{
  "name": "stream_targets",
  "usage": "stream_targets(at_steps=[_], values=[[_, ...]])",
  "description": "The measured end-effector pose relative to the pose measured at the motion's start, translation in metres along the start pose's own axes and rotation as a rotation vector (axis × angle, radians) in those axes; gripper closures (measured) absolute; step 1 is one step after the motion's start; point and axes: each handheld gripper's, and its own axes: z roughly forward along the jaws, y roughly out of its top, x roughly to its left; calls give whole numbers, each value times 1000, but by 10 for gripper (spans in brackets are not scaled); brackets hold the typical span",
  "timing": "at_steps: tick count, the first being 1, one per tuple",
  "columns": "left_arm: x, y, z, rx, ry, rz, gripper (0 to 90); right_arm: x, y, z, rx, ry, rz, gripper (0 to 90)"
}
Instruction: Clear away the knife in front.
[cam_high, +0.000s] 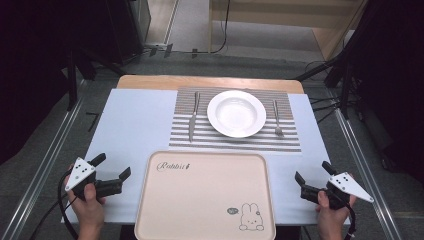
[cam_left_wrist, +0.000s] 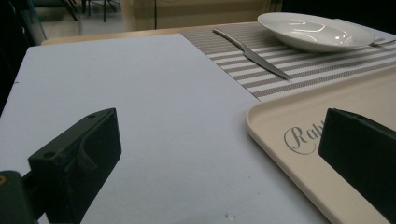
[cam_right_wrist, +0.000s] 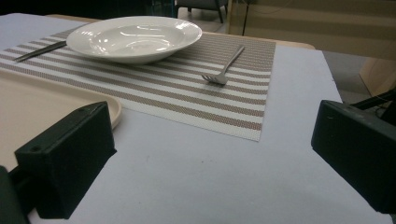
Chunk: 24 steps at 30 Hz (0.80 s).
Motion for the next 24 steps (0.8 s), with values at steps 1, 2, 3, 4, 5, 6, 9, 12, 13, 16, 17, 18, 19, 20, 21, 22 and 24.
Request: stream_targets(at_steps=[1,2,3,4,5,6,9,12,13,16,17,18,19,20,21,22,24], values=[[-1,2,-2,-1,16,5,0,0,0,0,-1,-1,2,0],[-1,2,-2,-1,16,5,0,0,-1,0,-3,-3,7,0],[-4,5,-4,-10,24,4,0,0,-1,0,-4,-2,8,0],[-6,8,-5,-11,27,3,0,0,-1,0,-3,-1,7,0],[-6,8,-5,-11,27,3,0,1,-1,0,-1,-2,5,0],[-11,13,-5,-13,31,11,0,1,-2,0,-1,-1,-2,0],[-17,20,-5,-14,28,16,0,1,-2,0,0,-2,-1,0],[-24,32,-3,6,9,-7,0,3,-2,1,4,0,-10,0],[-25,34,-2,5,-1,-10,0,4,-2,1,5,0,-14,0],[-29,42,2,12,-22,-10,0,4,-2,1,6,3,-18,0],[-29,42,2,12,-22,-10,0,4,-2,1,5,4,-17,0],[-31,46,6,20,-39,-10,0,4,-2,1,5,6,-17,0],[-32,48,7,25,-44,-8,0,4,-2,1,5,8,-16,0],[-32,48,7,25,-44,-8,0,4,-3,1,5,11,-17,0],[-34,55,11,33,-47,-6,0,4,-3,1,4,13,-14,0],[-35,58,13,31,-52,0,0,3,-3,1,3,16,-13,0],[-37,65,16,36,-58,8,0,3,-3,1,4,22,-14,0]])
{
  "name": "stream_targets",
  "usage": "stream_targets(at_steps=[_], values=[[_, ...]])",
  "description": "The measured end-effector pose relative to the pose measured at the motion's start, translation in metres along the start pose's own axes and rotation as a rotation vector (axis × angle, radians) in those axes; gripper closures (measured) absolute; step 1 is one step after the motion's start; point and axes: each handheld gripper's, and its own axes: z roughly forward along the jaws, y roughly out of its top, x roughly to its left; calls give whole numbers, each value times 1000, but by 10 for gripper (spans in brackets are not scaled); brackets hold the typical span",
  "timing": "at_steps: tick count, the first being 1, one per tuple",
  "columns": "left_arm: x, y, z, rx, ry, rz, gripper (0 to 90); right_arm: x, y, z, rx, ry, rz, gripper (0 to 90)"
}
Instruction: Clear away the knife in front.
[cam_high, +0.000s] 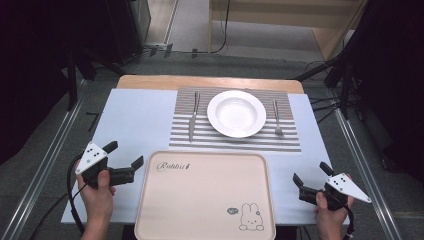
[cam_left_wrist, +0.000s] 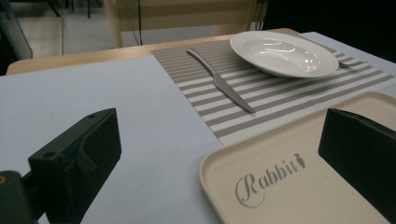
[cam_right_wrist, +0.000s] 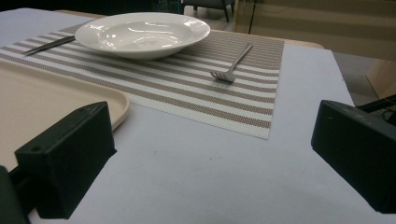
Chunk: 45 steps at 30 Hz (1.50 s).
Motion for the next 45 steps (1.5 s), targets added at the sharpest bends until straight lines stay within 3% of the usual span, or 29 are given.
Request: stream_targets(at_steps=[12,17,21,26,37,40,41,45], values=[[-16,34,32,4,-26,2,0,1,0,1,5,22,-6,0],[-23,45,47,19,-48,32,0,1,0,2,7,29,-5,0],[-29,50,58,37,-63,60,0,1,0,3,8,34,-15,0],[-33,54,69,39,-71,56,0,2,0,3,11,40,-19,0],[-42,69,95,67,-103,89,0,3,0,3,13,49,-23,0],[-43,72,98,69,-108,89,0,3,0,3,14,51,-21,0],[-44,75,103,58,-136,71,0,2,0,3,14,51,-22,0],[-45,79,111,65,-147,57,0,2,0,3,15,52,-19,0]])
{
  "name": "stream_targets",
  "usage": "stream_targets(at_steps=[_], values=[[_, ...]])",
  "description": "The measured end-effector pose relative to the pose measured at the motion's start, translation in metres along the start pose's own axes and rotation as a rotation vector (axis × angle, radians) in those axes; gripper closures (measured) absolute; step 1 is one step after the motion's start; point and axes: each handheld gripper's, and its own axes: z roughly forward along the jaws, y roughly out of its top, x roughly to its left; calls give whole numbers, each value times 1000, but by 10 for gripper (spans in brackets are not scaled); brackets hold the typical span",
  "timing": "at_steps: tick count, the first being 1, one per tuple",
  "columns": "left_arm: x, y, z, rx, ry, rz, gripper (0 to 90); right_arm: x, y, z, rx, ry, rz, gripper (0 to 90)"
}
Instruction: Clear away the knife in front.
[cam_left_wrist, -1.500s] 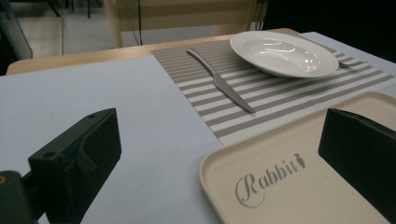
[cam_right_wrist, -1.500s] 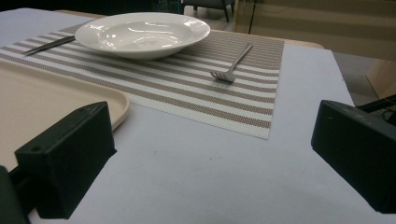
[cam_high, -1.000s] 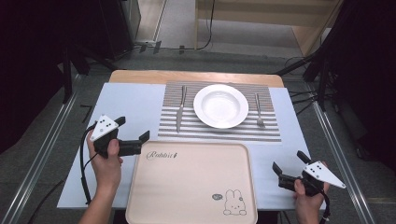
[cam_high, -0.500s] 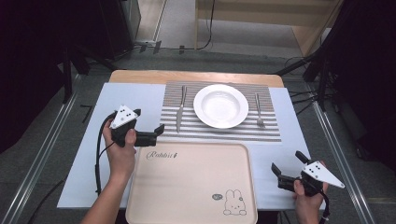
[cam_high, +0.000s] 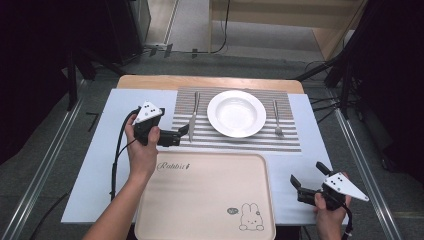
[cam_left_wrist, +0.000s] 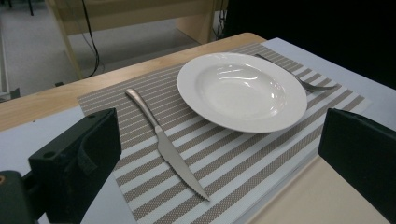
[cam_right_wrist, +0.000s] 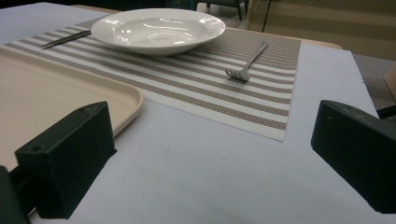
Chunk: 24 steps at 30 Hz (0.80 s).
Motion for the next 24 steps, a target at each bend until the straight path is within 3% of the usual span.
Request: stream_targets(at_steps=[3,4,6,9,11,18,24], values=[[3,4,10,9,-16,-17,1,0,0,1,3,2,-4,0],[3,4,10,9,-16,-17,40,0,0,1,3,2,-4,0],[4,6,17,23,20,-21,54,1,0,1,5,1,-8,0],[6,8,23,31,-5,-24,60,1,0,1,7,1,-6,0],[9,11,30,42,-16,-28,146,1,0,1,8,0,-7,0],[13,18,48,83,-10,-35,149,2,0,3,16,0,-19,0],[15,25,63,131,7,-32,205,3,0,3,22,-2,-20,0]])
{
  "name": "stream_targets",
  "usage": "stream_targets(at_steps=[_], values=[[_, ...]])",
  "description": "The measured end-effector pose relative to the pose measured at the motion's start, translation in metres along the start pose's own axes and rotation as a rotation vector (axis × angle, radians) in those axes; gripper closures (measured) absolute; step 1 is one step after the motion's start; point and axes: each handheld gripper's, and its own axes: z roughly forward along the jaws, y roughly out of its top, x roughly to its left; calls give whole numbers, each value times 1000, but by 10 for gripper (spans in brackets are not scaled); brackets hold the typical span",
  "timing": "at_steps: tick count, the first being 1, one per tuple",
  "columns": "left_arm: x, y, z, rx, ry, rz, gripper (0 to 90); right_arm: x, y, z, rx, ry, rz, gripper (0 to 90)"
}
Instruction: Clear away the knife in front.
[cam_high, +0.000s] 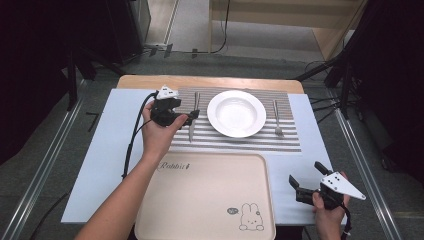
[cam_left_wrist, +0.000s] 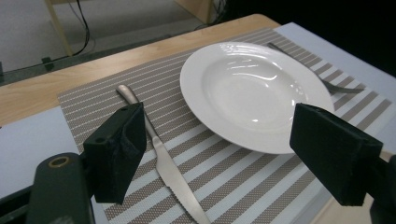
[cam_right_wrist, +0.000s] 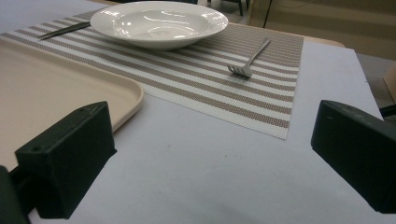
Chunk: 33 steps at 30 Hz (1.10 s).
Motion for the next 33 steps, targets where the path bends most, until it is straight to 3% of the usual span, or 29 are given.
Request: stream_targets(at_steps=[11,17,21,27,33], values=[[11,8,25,74,24,-38,270,-1,0,1,2,1,-3,0],[20,12,41,162,75,-65,358,0,0,3,2,-4,-10,0],[24,14,48,195,79,-88,407,1,0,3,7,-7,-14,0],[35,16,69,267,108,-106,423,1,0,3,9,-8,-17,0],[43,16,80,299,126,-135,449,1,0,4,9,-8,-24,0]])
